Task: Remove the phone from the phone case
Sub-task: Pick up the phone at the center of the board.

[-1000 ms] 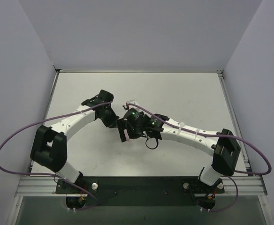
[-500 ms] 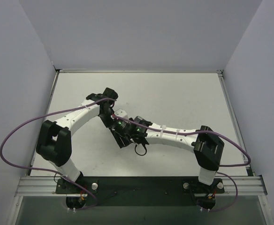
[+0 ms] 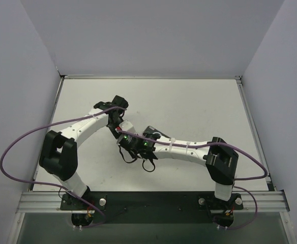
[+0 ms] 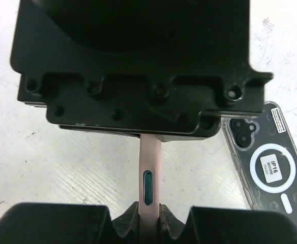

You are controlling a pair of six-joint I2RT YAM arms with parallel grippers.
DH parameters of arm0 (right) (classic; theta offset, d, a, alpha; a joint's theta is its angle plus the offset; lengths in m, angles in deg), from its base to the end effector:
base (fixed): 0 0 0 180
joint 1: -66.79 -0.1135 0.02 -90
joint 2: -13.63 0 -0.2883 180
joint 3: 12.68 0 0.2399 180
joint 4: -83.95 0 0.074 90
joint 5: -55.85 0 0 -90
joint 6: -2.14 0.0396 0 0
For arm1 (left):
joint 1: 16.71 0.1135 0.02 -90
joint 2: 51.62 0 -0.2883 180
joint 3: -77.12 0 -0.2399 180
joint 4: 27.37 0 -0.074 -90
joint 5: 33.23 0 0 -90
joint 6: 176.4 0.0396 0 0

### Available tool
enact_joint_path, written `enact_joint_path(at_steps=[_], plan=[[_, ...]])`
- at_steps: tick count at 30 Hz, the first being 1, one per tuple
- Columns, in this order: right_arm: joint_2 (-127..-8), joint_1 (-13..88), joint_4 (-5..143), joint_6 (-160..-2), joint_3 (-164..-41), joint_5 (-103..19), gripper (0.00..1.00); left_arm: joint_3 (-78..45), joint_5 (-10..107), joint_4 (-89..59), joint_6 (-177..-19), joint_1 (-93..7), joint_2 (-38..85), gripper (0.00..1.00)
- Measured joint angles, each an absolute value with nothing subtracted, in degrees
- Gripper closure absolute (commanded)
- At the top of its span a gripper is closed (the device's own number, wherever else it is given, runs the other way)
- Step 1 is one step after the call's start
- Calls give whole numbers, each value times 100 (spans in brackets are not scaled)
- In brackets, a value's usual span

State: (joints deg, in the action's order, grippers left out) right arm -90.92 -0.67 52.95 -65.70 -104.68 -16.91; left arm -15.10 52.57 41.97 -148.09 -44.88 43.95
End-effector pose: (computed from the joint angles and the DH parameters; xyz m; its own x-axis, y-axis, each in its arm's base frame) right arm 0.1671 0.3720 0.2634 -0.5463 -0.3764 -0.7483 -0.6411 0.7628 0.0843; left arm 0.2727 -0.1494 0.2573 -0.8347 -0.5490 -0.0428 -0.5265 0.8185 -0.2300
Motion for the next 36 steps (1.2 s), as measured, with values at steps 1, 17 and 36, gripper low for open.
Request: enact_joint_path(at_steps=[1,17,36], plan=[[-9092,-67,5289,-6573,-10466,-1654,100,-1525,5246,4170,-14807,-4488,4386,46],[-7752,1517,6021,-5519,-9071,-3790,100,-3276,4092,1849,-14918,-4114,2316,7],[-6939,3146,10410,-2085,-6958,-7586,100,-6242,2315,-2616,-15891,-3097,1140,12]])
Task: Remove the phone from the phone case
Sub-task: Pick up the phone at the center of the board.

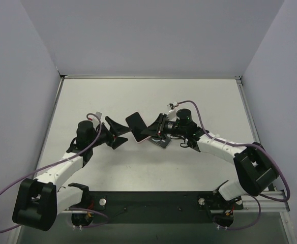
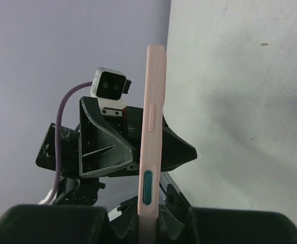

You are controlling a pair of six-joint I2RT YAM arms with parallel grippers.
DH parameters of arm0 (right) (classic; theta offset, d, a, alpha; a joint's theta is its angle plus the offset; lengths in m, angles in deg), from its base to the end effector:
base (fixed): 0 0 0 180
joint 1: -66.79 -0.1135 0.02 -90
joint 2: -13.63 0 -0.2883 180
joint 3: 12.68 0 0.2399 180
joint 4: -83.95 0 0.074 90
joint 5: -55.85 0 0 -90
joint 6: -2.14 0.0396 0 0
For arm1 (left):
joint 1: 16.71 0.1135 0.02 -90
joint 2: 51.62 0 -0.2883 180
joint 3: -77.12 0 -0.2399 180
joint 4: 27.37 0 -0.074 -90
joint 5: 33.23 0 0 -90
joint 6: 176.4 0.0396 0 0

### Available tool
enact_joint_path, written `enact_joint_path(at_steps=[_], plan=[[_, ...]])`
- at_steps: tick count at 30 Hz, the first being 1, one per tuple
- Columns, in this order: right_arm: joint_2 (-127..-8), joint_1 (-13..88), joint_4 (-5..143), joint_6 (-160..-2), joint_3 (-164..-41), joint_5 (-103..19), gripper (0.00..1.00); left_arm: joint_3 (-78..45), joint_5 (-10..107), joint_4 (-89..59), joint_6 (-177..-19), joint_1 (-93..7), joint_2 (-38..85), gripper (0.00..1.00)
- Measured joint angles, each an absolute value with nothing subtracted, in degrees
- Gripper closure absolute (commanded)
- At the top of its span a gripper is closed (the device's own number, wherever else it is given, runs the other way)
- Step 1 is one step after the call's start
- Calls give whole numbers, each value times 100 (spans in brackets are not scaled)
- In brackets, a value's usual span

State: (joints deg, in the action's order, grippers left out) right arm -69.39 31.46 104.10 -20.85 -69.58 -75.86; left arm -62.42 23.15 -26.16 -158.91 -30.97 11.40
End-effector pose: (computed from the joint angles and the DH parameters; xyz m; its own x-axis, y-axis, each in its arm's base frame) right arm 0.2323 0.1969 0.2833 -0.9276 0.1849 -0.3247 -0.3014 0.1438 0.9426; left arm 0.1968 -0.0726 0.2353 -0.7814 -0.6209 -0.0622 -0.1633 0.2997 -0.9399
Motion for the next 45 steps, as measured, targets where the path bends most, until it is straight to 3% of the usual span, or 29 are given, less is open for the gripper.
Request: enact_joint_path(at_steps=[7,13,15,21,24,25,27,28,32,35,41,45], plan=[[-7420,3157,11913,-1010,-6789,-8028,100,-6332,1954,-3877,-16417,-3078,1143,21],[-7798,3065,12707,-446,-6787,-8155,100,-6330,1847,-4872,-16953,-3073,1530,35],[-7835,2997,12775,-383,-6787,-8159,100,-6325,1836,-5021,-17058,-3073,1672,42],[-7842,2879,12962,-346,-6759,-8157,100,-6159,1836,-5034,-17156,-3073,1774,51],[-7842,2881,13059,-346,-6746,-8170,100,-6094,1838,-4957,-17150,-3073,1776,60],[-7842,2881,13081,-350,-6741,-8172,100,-6087,1845,-4937,-17147,-3073,1776,79],[-7842,2881,13102,-372,-6737,-8179,100,-6087,1865,-4870,-17182,-3073,1776,100],[-7840,2881,13131,-337,-6721,-8172,100,-6087,1869,-4848,-17195,-3071,1776,100],[-7774,2921,13091,-365,-6686,-8152,44,-6072,1882,-4854,-17217,-3084,1772,100],[-7459,3034,12855,-503,-6418,-8124,23,-6072,2004,-4719,-17126,-3049,1768,100],[-6415,3432,12095,-916,-6055,-7899,24,-6072,2155,-4557,-17077,-3010,1759,100],[-6211,3434,12018,-1034,-6055,-7899,19,-6072,2171,-4562,-17082,-3010,1759,100]])
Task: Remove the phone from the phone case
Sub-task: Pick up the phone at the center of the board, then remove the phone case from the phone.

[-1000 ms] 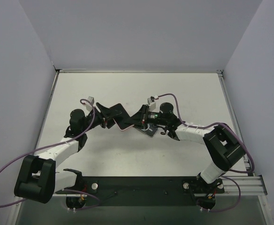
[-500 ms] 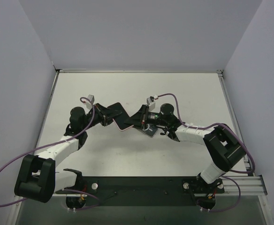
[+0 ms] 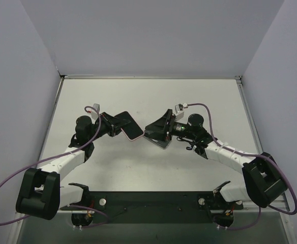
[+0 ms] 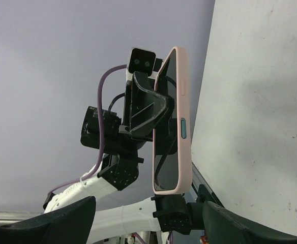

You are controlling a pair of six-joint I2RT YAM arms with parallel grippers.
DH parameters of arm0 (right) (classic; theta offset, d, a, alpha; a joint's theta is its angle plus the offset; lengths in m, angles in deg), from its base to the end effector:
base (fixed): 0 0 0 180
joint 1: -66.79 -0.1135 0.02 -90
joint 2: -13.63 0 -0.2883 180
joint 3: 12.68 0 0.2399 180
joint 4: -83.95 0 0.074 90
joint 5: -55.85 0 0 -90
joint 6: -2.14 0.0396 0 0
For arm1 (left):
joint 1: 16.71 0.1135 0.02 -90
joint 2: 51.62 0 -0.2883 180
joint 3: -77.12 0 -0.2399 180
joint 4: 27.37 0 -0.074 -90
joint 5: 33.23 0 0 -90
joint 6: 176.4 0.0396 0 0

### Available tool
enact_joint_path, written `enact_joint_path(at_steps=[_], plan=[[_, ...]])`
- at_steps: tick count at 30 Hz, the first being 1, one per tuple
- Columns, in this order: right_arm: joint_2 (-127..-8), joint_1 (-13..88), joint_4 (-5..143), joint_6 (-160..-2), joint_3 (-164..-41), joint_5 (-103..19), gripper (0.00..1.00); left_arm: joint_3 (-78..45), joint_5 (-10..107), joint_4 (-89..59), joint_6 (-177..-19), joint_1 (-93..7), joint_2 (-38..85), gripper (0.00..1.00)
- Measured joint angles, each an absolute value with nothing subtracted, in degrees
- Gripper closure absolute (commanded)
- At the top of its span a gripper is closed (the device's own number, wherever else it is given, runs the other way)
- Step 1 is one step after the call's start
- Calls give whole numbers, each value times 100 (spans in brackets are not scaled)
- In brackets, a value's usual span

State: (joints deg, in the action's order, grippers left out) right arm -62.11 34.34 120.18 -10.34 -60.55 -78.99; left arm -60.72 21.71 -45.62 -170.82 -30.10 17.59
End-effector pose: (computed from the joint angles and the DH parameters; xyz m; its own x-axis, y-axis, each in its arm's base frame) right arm 0.2062 0.1642 0.2956 -0.9198 0.2356 -0.3139 -0.3292 -0.0278 0.9438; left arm 0.2248 -0.0769 0.2576 -0.7528 -0.6582 -0.0086 -0.0760 0.0999 -0.9921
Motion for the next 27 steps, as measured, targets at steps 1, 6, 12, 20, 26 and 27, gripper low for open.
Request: enact_joint_path(at_steps=[1,6,12,20,26,27], plan=[[-6233,3425,12003,-1034,-6055,-7901,19,-6072,2181,-4562,-17082,-3010,1759,100],[-6592,3408,12143,-940,-6059,-7929,42,-6072,2203,-4570,-17145,-3010,1735,100],[-6987,3336,12442,-673,-6134,-7943,65,-6072,2216,-4612,-17195,-3010,1584,100],[-7444,3183,13317,-151,-6223,-7960,94,-6067,2223,-4610,-17268,-3010,1540,100],[-7529,3150,13719,231,-6223,-7927,100,-6030,2240,-4610,-17338,-2997,1477,100],[-7540,3150,13797,352,-6219,-7894,100,-6013,2247,-4636,-17368,-2993,1462,100]])
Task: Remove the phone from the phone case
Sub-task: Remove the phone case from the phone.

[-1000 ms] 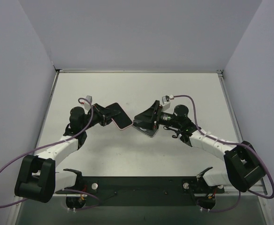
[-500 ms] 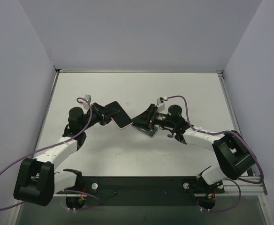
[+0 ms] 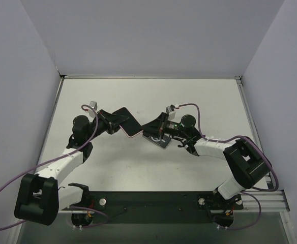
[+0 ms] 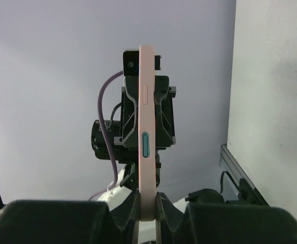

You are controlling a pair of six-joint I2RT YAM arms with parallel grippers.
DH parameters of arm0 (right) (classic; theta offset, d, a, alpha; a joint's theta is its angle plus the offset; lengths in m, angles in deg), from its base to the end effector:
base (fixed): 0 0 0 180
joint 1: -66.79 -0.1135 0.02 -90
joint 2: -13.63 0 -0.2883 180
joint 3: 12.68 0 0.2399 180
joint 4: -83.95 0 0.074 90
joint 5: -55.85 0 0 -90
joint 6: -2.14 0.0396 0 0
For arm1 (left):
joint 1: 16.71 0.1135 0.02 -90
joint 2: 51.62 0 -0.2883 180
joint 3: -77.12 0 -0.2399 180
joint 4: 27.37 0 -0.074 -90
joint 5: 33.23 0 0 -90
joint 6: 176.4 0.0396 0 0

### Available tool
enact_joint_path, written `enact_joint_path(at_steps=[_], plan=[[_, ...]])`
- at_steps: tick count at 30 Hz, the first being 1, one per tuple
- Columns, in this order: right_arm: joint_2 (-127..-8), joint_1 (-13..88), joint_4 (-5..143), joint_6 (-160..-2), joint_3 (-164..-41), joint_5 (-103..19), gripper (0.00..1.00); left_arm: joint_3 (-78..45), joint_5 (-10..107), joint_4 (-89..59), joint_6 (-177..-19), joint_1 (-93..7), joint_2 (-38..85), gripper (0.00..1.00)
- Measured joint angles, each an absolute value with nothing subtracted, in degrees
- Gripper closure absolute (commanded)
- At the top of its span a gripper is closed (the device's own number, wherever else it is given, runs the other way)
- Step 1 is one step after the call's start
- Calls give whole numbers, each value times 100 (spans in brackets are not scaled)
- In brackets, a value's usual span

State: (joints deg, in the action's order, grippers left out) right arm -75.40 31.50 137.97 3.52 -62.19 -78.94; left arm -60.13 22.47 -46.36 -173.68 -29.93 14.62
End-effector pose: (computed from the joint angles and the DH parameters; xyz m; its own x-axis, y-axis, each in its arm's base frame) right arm 0.2280 0.1955 0.2747 -0.9714 0.1817 -0.1530 -0.1810 -0.1491 0.9721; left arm 0.2190 -0.0744 0.2734 -0.7386 -0.6741 -0.0031 -0.0414 0.0500 -0.9979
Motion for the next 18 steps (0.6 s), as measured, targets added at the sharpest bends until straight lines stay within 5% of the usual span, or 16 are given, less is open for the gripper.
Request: enact_joint_path(at_steps=[18], plan=[[-7639,3074,14613,2310,-7222,-6998,100,-5285,2984,-5637,-18183,-2927,1202,100]])
